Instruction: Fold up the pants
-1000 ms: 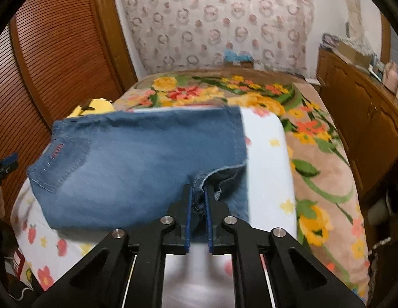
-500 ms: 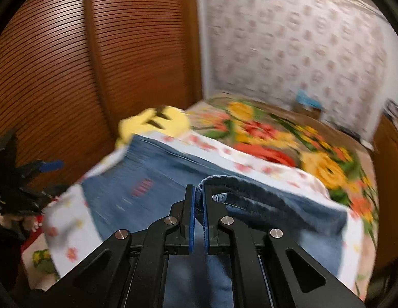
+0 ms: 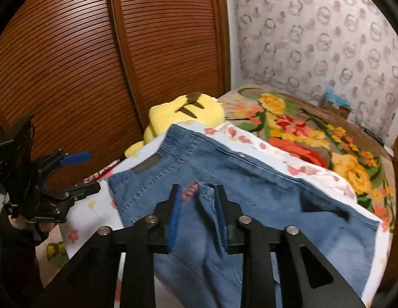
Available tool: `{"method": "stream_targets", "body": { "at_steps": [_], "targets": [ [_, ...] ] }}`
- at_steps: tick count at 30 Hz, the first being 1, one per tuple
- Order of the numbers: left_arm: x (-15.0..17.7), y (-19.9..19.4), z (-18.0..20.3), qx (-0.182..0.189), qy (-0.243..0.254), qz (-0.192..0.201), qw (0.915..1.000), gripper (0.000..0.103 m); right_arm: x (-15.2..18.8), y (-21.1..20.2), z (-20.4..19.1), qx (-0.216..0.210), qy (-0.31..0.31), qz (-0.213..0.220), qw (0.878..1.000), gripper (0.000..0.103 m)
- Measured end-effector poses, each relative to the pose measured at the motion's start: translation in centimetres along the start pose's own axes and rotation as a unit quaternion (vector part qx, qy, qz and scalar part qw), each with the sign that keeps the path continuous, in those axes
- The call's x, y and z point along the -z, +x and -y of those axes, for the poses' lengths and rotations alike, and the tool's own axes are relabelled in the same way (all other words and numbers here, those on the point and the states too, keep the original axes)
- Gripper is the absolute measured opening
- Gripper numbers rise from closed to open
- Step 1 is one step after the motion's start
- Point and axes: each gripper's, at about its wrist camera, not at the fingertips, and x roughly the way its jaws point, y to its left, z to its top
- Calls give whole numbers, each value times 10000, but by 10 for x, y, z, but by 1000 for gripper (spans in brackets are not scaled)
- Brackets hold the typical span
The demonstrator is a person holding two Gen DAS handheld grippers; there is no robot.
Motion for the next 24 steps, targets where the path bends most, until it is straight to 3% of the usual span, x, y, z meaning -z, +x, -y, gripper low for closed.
{"method": "stream_targets", "body": {
  "at_steps": [8,17,21,24],
  "targets": [
    [-18,42,43,401,284,-233,9985,79,28,-22,22,700,215,-148,9972,39],
    [-53,106,76,620,511,-613,9949,75,54,-12,40,836,531,-586,9934,42],
    [-56,133,83,647,564,-965,9916,59,54,-1,50,791,745,-689,9917,43],
    [-51,144,87,612,617,-1149,9896,57,55,5,55,706,897,-736,9907,43]
  ]
}}
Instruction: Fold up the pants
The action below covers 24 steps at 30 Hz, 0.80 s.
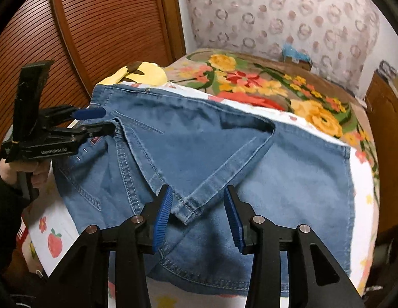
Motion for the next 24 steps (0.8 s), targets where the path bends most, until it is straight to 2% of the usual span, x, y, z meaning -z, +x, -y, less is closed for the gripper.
{"method": "stream_targets", "body": {
  "at_steps": [5,7,9,11,12,13,15,20,24],
  "targets": [
    [4,10,1,-6,-33,-106,9999,54,-1,22,6,-168,218,-234,9993,44],
    [5,10,4,64,-26,-91,9999,38,-2,32,11,-332,313,-362,9983,44],
    [6,10,6,87,27,-82,9999,31,-4,37,15,-364,436,-390,9976,44],
    [7,7,9,62,120,-52,9999,18,-7,40,20,-430,507,-345,9972,44],
    [7,4,11,113,147,-29,9998,13,-8,40,21,-469,510,-311,9971,32],
    [7,1,12,105,182,3,9998,11,-10,38,20,-520,462,-256,9973,25],
    [9,-13,15,44,234,130,9996,9,-12,34,18,-512,315,-111,9981,18],
    [12,-59,11,75,158,539,9984,8,-41,8,10,-452,-1,382,9982,15],
    [17,-103,3,-12,85,927,9957,8,-77,-13,-1,-430,-180,788,9958,15]
  ]
}}
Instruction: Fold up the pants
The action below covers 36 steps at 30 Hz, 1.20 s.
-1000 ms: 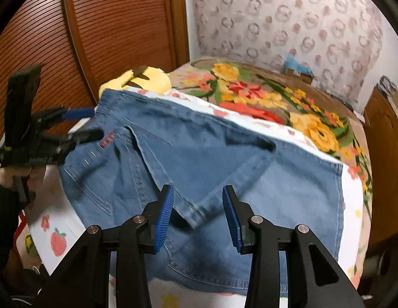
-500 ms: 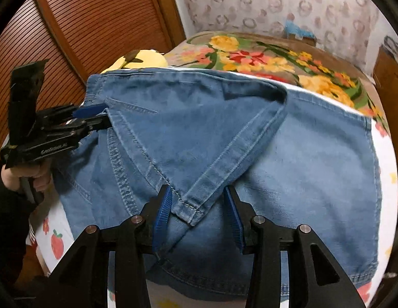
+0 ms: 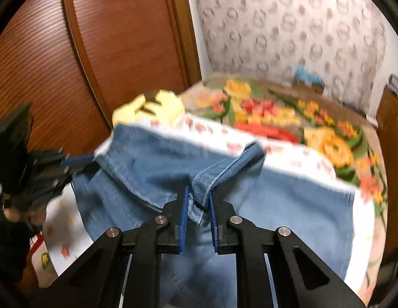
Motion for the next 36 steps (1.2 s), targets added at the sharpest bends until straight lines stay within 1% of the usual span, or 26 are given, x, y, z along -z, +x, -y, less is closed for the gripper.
{"method": "stream_targets", "body": {
  "at_steps": [4,6,9,13,18,22,24,26,27,28,29,30,31,32,34,36],
  "targets": [
    [10,-44,-19,-183,-197,257,9993,8,-36,3,-22,-133,-272,234,9993,15],
    [17,-55,-30,-307,-283,267,9988,8,-48,13,-37,-273,-431,259,9984,15],
    [33,-67,-49,-492,-476,241,9974,8,-61,39,-62,-429,-729,214,9962,15],
    [56,-67,-75,-677,-794,77,9945,8,-73,76,-87,-645,-913,47,9937,15],
    [81,-57,-93,-729,-1032,-127,9919,8,-91,135,-104,-800,-1085,-195,9907,15],
    [92,-45,-102,-707,-1119,-310,9907,8,-102,168,-113,-791,-1198,-364,9890,15],
    [94,-37,-105,-705,-1154,-395,9900,8,-103,181,-115,-757,-1179,-447,9891,15],
    [96,-33,-107,-704,-1220,-472,9889,8,-107,192,-114,-823,-1073,-485,9896,17],
    [97,-31,-107,-736,-1234,-508,9883,11,-109,201,-115,-880,-981,-486,9901,22],
    [98,-30,-107,-794,-1208,-517,9881,14,-109,201,-112,-923,-888,-466,9907,24],
    [98,-31,-107,-849,-1191,-519,9879,17,-110,199,-109,-971,-822,-394,9911,31],
    [98,-31,-108,-884,-1190,-511,9876,26,-111,197,-108,-980,-798,-306,9915,35],
    [98,-33,-109,-898,-1202,-494,9874,33,-111,194,-107,-949,-807,-224,9920,35],
    [97,-34,-110,-924,-1208,-477,9872,37,-109,191,-107,-913,-818,-163,9923,35],
    [94,-35,-112,-953,-1176,-426,9876,47,-103,182,-102,-861,-867,-93,9925,35],
    [88,-36,-114,-942,-1171,-351,9880,49,-96,175,-94,-835,-922,-93,9922,35]
  ]
}}
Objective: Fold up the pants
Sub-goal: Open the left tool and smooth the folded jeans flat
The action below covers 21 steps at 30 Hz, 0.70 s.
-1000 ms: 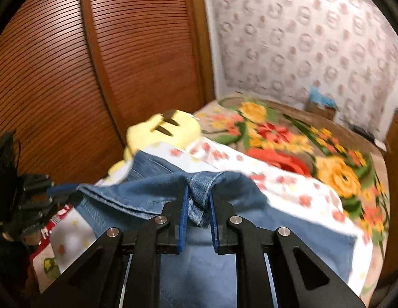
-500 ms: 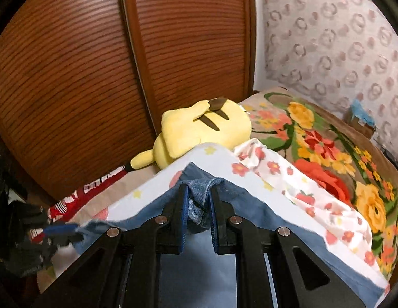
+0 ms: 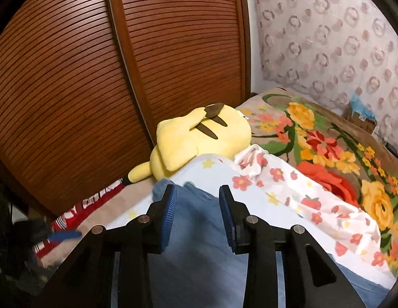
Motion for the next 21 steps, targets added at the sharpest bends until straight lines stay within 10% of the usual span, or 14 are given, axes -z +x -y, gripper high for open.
{"method": "stream_targets", "body": {
  "at_steps": [5,9,21],
  "targets": [
    [-12,1,10,12,146,98,9998,51,25,-50,19,225,167,232,9993,35],
    [-18,-3,25,155,241,263,9992,80,51,-99,37,450,275,509,9973,35],
    [-36,-5,101,630,646,444,9949,80,163,-248,72,1255,759,769,9862,36]
  ]
}}
